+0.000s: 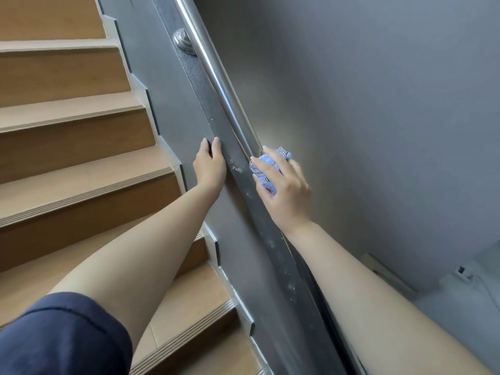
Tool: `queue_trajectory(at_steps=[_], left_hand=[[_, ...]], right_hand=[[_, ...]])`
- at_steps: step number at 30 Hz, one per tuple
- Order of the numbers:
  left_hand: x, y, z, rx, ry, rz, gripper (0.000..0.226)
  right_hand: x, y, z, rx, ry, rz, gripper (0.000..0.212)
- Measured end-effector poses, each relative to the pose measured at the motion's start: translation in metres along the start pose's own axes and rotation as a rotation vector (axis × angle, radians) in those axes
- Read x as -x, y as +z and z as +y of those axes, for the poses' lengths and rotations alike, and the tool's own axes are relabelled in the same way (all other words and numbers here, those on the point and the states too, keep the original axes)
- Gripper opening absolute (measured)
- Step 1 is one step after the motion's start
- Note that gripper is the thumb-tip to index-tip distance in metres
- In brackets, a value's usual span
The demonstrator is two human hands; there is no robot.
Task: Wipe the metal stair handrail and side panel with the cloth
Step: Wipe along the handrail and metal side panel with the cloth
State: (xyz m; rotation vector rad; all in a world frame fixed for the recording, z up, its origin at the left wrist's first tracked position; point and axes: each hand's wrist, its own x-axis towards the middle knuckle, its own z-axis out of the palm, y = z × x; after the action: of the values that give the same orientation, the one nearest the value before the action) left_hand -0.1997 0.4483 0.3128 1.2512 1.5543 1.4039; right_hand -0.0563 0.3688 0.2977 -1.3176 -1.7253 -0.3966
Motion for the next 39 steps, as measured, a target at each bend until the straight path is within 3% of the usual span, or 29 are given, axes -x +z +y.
queue_trajectory(at_steps=[5,8,12,22,28,39], left_hand=[[0.018,0.006,-0.012,0.017,-0.016,0.007,0.054],[0.025,0.008,-0.017,0.029,0.004,-0.001,0.038],[0.035,0.010,-0.023,-0.011,-0.013,-0.013,0.057],[0.078,0.018,-0.045,-0.098,0.028,-0.064,0.054],[0.102,0.020,-0.064,-0.158,0.015,-0.148,0.054],[0.138,0.040,-0.088,-0.038,-0.012,-0.069,0.057]], right_hand=[[0.069,-0.018,0.018,0.034,0.018,-0.004,0.042],[0.105,-0.031,0.027,0.041,0.026,-0.012,0.045],[0.116,-0.043,0.023,-0.004,0.076,-0.040,0.040],[0.068,-0.042,0.003,-0.095,0.167,-0.072,0.031],[0.119,-0.050,0.017,-0.019,0.131,-0.044,0.031],[0.239,-0.086,0.044,0.094,0.183,-0.092,0.041]])
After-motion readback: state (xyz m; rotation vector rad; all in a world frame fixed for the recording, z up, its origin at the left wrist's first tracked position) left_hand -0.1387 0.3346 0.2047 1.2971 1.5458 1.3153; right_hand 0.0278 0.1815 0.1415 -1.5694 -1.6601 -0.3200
